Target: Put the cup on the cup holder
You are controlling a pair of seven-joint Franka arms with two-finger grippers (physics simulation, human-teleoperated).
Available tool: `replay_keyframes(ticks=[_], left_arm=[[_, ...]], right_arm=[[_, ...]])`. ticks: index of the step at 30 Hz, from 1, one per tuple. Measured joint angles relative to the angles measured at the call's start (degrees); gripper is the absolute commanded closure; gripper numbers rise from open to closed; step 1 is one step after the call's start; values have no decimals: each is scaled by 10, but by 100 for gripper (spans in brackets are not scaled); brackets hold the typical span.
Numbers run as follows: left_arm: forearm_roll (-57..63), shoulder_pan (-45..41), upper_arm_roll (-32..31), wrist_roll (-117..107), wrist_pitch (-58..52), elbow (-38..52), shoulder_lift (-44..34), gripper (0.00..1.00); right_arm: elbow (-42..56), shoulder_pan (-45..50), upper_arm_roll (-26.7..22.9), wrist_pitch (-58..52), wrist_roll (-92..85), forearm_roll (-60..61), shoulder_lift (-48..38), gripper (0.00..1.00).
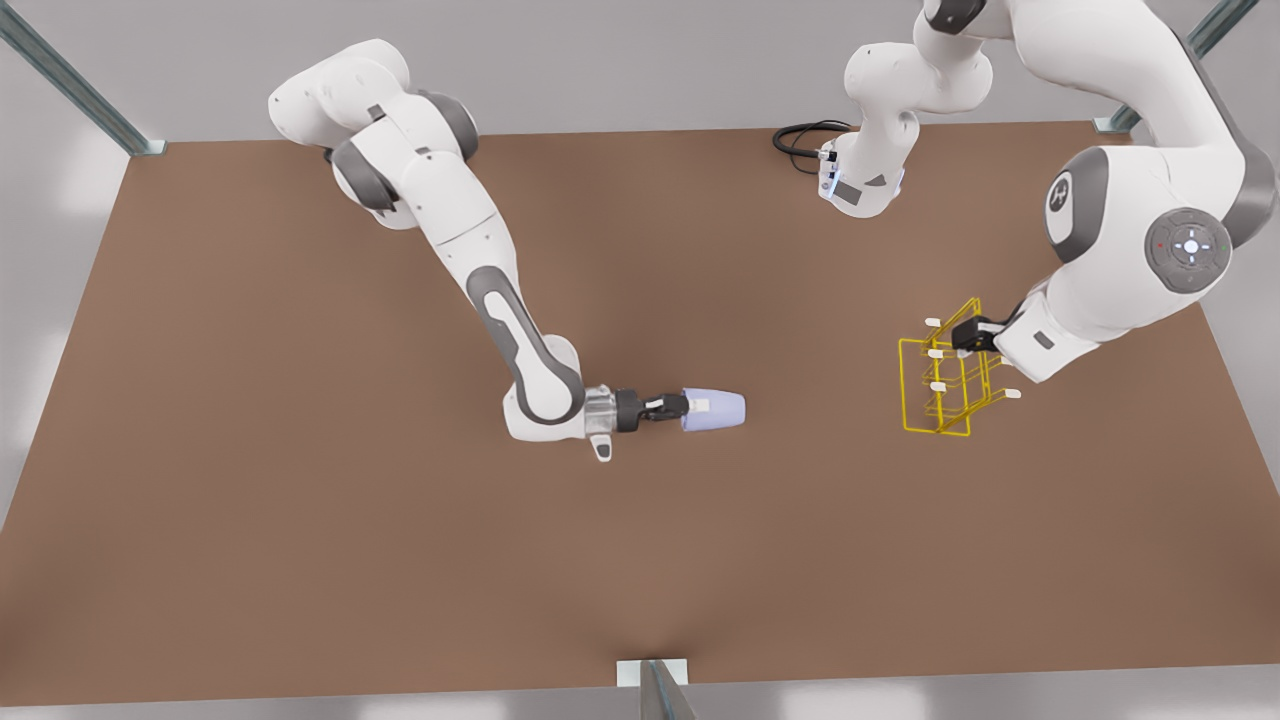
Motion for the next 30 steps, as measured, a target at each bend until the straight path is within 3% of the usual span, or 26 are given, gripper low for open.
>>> replay_keyframes(ticks=[5,6,8,16,22,25,28,30], left_arm=[[0,-7,0,-2,1,0,7,0],[0,-7,0,-2,2,0,8,0],[0,-7,0,-3,2,0,9,0],[-1,-11,0,-9,2,1,9,0],[-4,-103,-10,-38,1,1,18,0],[-9,-125,-64,-40,3,23,70,0],[-7,-148,-104,-8,14,63,147,0],[-4,-178,-112,25,47,72,196,0]], right_arm=[[3,1,-1,-1,-34,10,27,51],[3,1,-1,-1,-40,11,29,40],[4,0,-1,0,-51,12,33,8],[-34,-38,-8,1,-85,-15,4,6],[-113,-97,-15,3,-103,-122,-84,3],[-193,-141,-35,1,-93,-272,-208,0],[-226,-197,-79,-19,-54,-522,-343,0],[-184,-251,-57,-54,-18,-719,-398,0]])
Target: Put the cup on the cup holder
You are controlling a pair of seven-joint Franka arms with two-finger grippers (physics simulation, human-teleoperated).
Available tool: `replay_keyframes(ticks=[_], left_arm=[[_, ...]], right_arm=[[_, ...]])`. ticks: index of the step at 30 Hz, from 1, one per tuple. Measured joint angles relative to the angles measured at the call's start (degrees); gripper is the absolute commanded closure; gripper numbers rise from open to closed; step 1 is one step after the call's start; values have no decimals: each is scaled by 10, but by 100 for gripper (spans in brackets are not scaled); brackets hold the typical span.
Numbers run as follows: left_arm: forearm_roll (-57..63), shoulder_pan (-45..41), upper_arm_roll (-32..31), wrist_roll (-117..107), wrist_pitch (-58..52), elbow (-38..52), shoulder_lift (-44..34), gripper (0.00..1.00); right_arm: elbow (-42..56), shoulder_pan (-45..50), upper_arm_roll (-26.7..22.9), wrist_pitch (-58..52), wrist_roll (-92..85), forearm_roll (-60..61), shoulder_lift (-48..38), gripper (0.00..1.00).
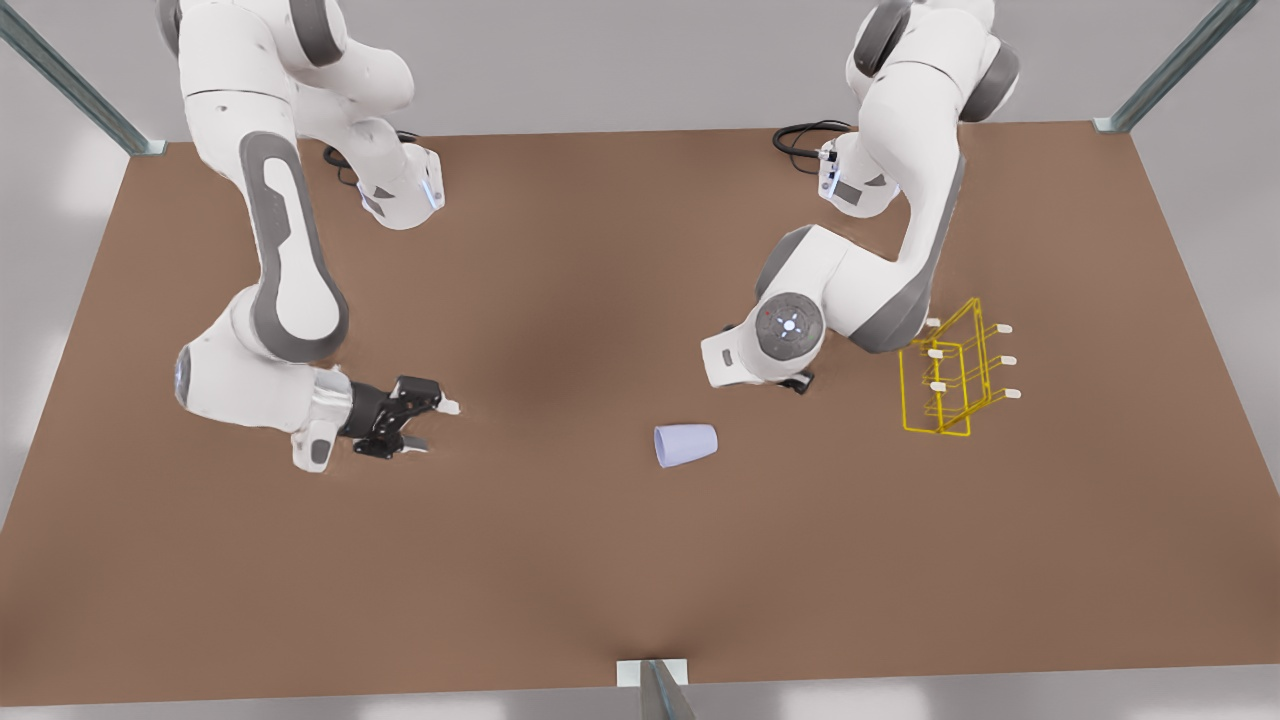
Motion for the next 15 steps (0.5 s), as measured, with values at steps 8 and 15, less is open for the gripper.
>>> replay_keyframes(ticks=[8,15], left_arm=[[5,-37,-4,146,210,2,130,0],[4,-34,-3,244,323,3,149,0]], right_arm=[[165,-114,71,-197,146,-353,-59,0],[203,-114,69,-255,223,-401,-42,0]])
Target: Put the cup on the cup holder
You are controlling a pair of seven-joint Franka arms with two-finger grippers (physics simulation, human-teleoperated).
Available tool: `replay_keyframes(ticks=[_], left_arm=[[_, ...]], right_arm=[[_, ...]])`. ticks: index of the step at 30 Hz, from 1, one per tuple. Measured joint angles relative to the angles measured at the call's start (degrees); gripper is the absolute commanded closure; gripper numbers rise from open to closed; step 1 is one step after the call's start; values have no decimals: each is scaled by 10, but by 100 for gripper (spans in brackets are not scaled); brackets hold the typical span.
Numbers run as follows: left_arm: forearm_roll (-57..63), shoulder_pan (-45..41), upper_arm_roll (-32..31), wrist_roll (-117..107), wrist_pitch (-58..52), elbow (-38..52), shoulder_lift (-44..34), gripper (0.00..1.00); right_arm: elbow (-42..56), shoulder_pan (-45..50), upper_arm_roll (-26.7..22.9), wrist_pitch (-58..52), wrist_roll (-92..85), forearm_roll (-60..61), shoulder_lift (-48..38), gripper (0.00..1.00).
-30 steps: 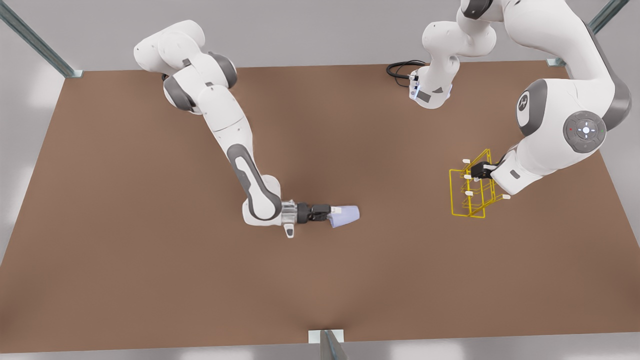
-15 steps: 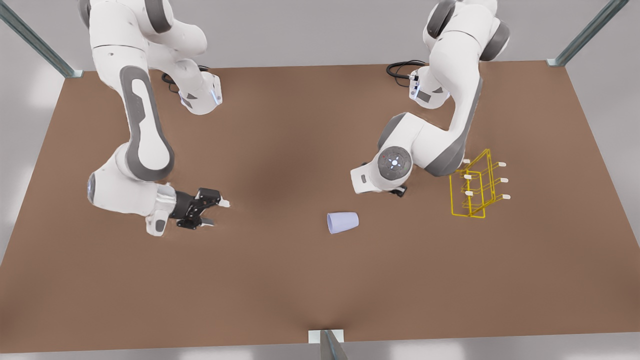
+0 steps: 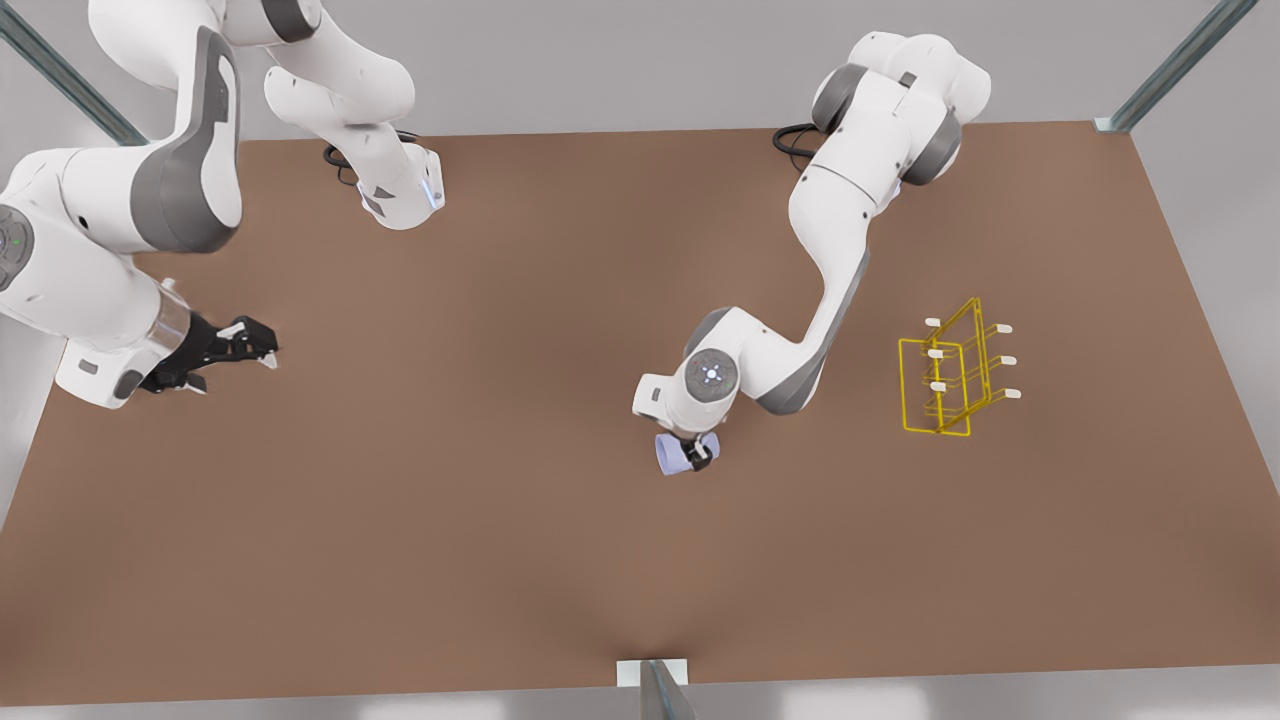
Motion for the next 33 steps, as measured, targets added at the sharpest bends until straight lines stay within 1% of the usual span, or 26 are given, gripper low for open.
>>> replay_keyframes(ticks=[2,5,10,15,20,33], left_arm=[[0,3,2,23,18,0,2,0],[1,6,4,56,33,-5,1,0],[1,7,20,113,36,-23,-2,0],[-3,11,21,159,32,-43,-5,0],[-9,17,21,193,28,-45,1,0],[-51,23,21,227,31,-56,11,0]], right_arm=[[6,-3,-4,-9,17,-6,-3,0],[54,-4,-14,-39,39,-5,-5,0],[65,-21,-39,-57,70,7,11,0],[64,-12,-37,-64,93,3,22,0],[65,-19,-39,-69,110,5,22,0],[64,9,-34,-63,138,0,29,0]])
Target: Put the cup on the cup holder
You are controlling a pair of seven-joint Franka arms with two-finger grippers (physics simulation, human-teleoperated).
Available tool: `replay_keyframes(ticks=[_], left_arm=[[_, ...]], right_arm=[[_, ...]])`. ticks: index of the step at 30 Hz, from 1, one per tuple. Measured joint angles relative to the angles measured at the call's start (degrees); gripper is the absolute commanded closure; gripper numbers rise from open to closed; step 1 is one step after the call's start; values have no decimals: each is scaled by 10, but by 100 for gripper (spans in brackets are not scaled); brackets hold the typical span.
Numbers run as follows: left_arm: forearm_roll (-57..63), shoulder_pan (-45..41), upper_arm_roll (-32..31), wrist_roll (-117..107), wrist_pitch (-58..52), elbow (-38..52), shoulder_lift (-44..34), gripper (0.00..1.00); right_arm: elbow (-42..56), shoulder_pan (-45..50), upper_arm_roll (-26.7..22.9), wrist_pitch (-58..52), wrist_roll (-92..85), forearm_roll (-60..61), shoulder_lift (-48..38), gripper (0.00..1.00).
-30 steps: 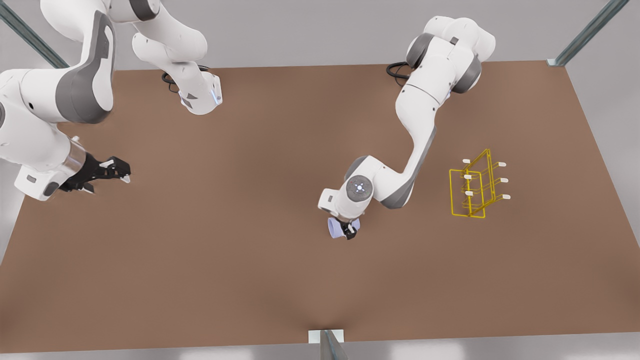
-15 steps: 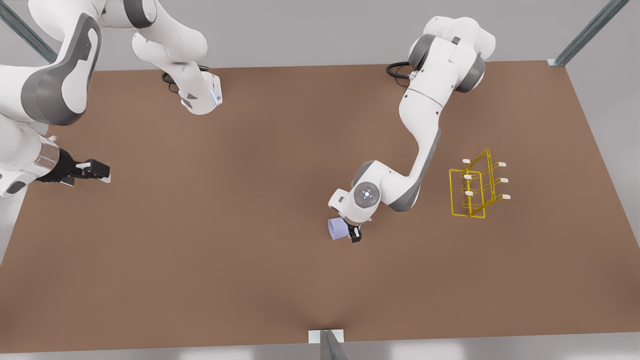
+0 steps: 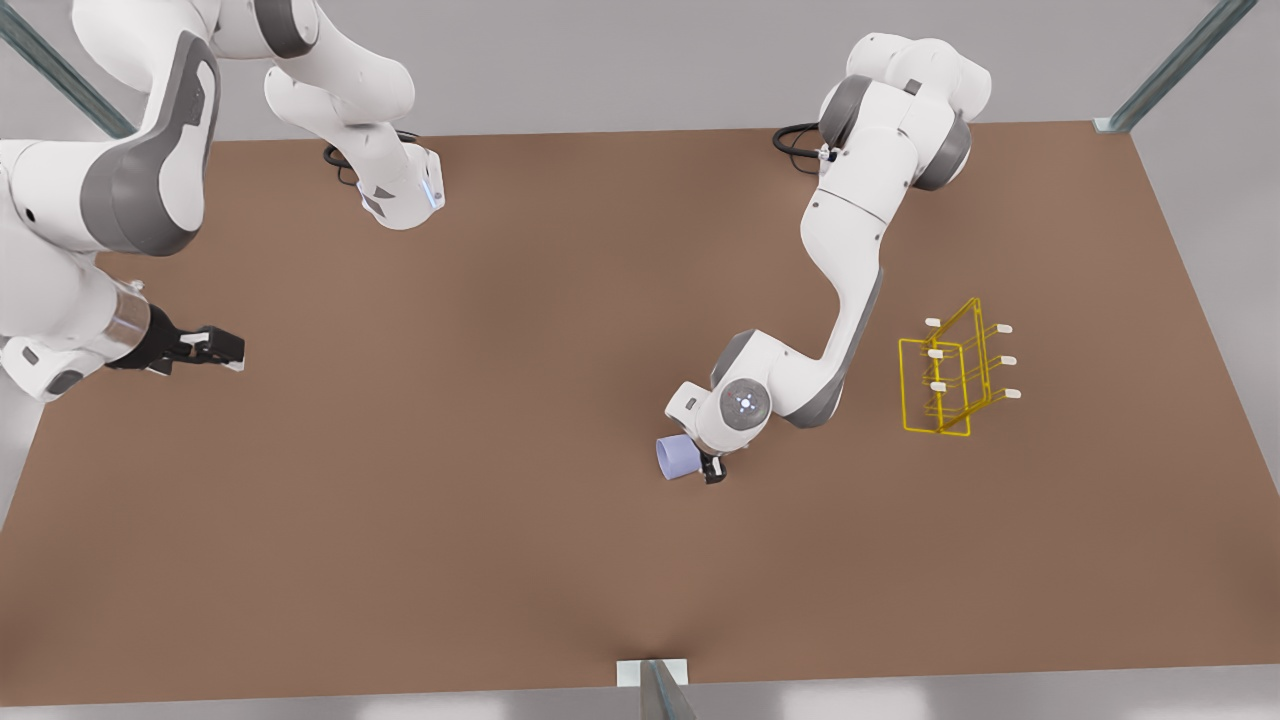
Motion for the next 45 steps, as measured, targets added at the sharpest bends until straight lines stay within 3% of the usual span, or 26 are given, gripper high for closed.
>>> replay_keyframes(ticks=[21,23,26,38,45], left_arm=[[-54,-4,-1,4,25,2,40,0],[-56,-5,-1,2,26,1,40,13],[-57,-7,-1,-2,28,1,40,21],[-56,-7,-1,-15,29,1,43,25],[-49,-1,32,-21,-48,4,-48,31]], right_arm=[[2,2,0,4,19,0,9,0],[2,2,0,4,20,0,9,0],[2,2,0,4,21,0,9,0],[3,1,-1,5,24,0,8,0],[11,-6,-5,7,25,1,9,0]])
